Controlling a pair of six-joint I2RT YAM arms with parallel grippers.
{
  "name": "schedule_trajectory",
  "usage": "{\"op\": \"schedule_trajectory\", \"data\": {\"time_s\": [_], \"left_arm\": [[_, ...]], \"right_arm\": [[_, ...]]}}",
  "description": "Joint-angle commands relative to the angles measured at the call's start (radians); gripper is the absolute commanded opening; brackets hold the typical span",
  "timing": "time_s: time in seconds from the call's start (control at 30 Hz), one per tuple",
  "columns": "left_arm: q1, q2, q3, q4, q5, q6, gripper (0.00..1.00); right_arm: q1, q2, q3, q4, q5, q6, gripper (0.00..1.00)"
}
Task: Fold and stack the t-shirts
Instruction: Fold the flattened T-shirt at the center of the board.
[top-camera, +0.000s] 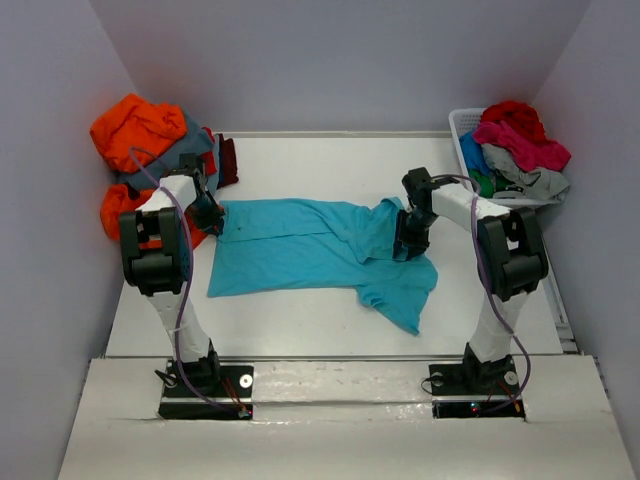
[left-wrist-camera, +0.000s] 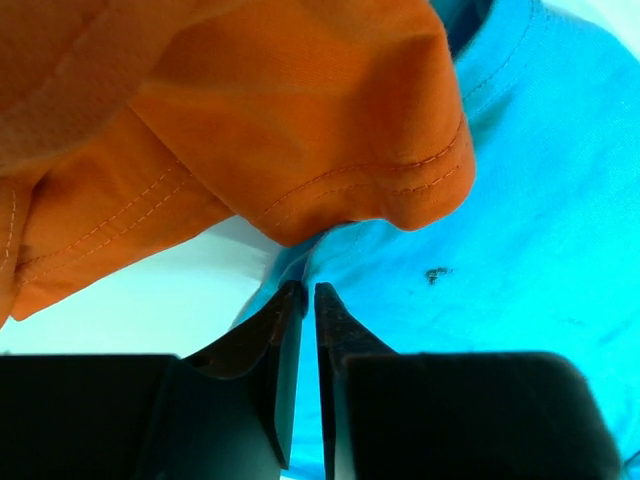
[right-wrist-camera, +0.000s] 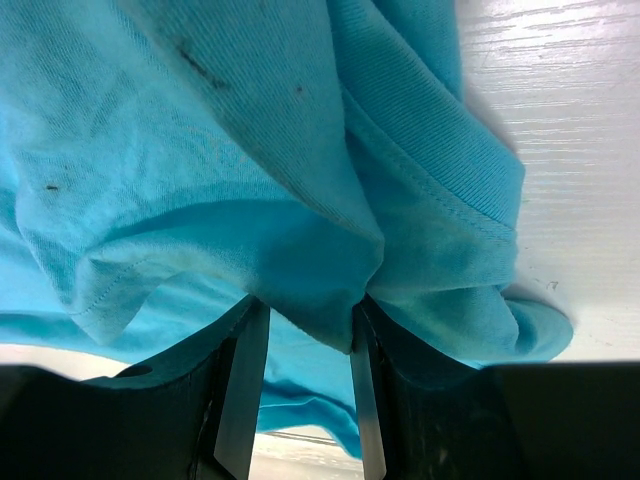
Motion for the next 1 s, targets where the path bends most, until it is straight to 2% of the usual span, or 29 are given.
{"op": "schedule_trajectory", "data": {"time_s": [0.0,0.3,0.43,0.53,0.57,0.63,0.67,0.97], "left_arm": [[0.005,-0.021,-0.017,-0.002,0.026,0.021,0.20],[0.005,-0.029,-0.043,0.005,0.040,0.027,0.06],[0.005,-0.032,-0.044,0.007,0.043,0.029,0.06],[0.005,-0.038,-0.048,0.010,0.045,0.030,0.06],[0.005,-0.042,-0.049,0.013,0.045,0.032,0.06],[0.005,-0.049,-0.051,0.014,0.043,0.033,0.06],[0.005,-0.052,-0.051,0.016,0.045,0.035,0.06],[0.005,-0.119,-0.034,0.014,0.034,0.050,0.06]], "right_arm": [[0.009,0.003,-0.002,0.026,-0.009,0.006,0.43],[0.009,0.010,-0.003,0.032,-0.012,0.011,0.43],[0.009,0.010,-0.002,0.032,-0.011,0.011,0.42],[0.009,0.010,0.000,0.032,-0.004,0.012,0.36],[0.009,0.010,0.005,0.032,-0.004,0.014,0.26],[0.009,0.008,0.008,0.034,-0.004,0.017,0.17],[0.009,0.006,0.008,0.032,-0.003,0.018,0.09],[0.009,-0.041,0.098,-0.015,0.035,0.022,0.07]]}}
